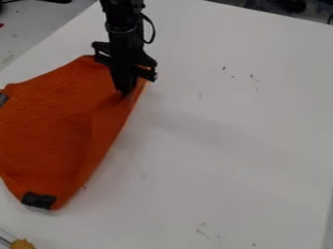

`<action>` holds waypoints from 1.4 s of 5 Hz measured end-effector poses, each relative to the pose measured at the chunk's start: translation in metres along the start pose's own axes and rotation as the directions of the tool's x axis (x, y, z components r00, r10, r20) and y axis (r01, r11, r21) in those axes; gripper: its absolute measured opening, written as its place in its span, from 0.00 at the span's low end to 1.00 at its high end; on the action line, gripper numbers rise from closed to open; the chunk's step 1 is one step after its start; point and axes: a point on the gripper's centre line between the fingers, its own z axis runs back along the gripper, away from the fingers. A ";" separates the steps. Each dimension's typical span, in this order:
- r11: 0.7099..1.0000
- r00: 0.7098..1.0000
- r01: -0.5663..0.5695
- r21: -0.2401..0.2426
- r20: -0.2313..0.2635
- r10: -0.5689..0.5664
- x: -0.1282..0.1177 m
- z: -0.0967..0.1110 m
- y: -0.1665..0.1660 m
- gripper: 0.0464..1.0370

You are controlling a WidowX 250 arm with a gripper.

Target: Unfold the cloth from top left to bottom right

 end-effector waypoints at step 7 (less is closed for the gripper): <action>0.980 0.990 -0.137 -0.147 -0.001 0.138 -0.009 -0.024 -0.106 0.49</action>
